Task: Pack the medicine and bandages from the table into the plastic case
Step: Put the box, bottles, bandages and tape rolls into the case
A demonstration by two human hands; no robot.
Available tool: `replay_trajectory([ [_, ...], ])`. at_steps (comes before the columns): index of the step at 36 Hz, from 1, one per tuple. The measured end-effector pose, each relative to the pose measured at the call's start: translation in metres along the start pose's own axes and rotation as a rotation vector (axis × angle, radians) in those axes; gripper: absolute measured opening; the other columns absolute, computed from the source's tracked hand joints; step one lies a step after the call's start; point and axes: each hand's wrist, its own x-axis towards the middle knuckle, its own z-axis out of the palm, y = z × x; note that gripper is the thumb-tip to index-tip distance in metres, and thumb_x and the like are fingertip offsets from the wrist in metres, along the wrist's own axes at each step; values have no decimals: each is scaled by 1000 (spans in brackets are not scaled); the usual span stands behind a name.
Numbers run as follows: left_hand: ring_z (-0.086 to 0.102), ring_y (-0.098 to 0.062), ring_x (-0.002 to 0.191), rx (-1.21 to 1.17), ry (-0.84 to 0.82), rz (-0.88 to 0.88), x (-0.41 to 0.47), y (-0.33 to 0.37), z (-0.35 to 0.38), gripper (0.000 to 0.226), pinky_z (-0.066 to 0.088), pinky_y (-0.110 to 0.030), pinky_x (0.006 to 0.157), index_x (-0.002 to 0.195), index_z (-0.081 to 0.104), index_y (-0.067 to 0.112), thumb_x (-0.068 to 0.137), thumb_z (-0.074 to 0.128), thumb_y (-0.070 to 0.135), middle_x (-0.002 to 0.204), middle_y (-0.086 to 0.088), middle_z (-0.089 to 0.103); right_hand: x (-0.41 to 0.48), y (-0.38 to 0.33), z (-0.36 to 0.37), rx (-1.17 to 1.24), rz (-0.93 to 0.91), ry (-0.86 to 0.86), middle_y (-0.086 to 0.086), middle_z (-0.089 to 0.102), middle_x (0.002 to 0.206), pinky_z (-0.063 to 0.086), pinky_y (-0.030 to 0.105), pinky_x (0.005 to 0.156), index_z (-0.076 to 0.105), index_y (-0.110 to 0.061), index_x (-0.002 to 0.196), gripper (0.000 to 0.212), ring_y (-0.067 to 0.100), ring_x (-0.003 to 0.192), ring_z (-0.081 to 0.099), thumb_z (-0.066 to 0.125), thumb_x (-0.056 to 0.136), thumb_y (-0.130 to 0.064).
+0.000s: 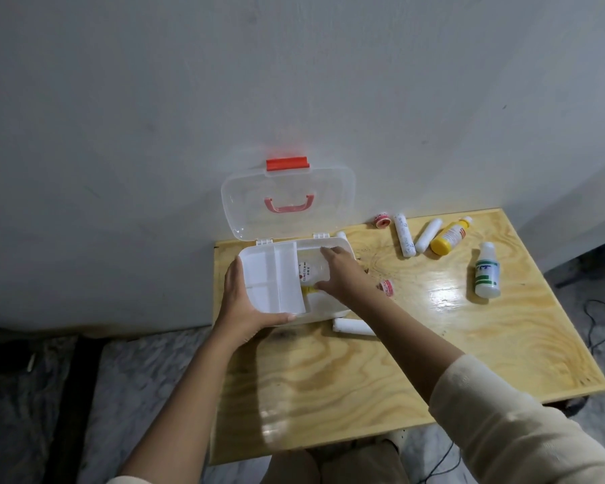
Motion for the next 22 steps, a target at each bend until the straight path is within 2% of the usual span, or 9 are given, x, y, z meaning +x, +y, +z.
replay_trajectory([
  [6,23,-8,130,3,-4,-13,-1,0,0,136,29,-29,103,146,11,28,40,95,37,146,8,19,0,3,7,69,91,38,17,58,119,52,44,88,49,-1,119,54,31,106,57,75,75,-19],
  [10,26,-13,132,10,-2,-16,-1,0,-1,135,32,-33,105,145,13,29,38,94,41,144,8,22,4,0,11,155,112,21,18,58,121,50,45,92,47,-2,125,58,31,110,56,74,76,-17],
  [13,28,-14,132,8,-2,-14,-2,1,-1,134,34,-36,105,144,14,31,36,92,45,144,7,23,5,-3,14,236,134,39,18,57,126,49,39,95,42,-3,134,70,30,112,56,76,74,-14],
  [16,27,-14,132,1,-3,-7,-3,1,-1,133,34,-36,106,144,13,32,37,92,44,144,8,22,5,-4,16,291,141,54,18,59,124,47,31,92,42,-4,135,71,26,110,58,77,73,-13],
  [20,20,-3,126,7,5,-2,-4,3,0,134,28,-27,101,146,8,30,44,95,35,147,7,18,8,-3,18,330,152,56,16,62,118,47,31,89,46,-8,131,68,26,106,59,78,72,-15],
  [22,20,-4,128,17,7,-4,-3,2,1,134,26,-27,102,147,8,29,44,95,35,148,7,17,9,-2,18,332,153,56,15,63,115,47,31,87,47,-9,129,67,25,104,60,79,71,-16],
])
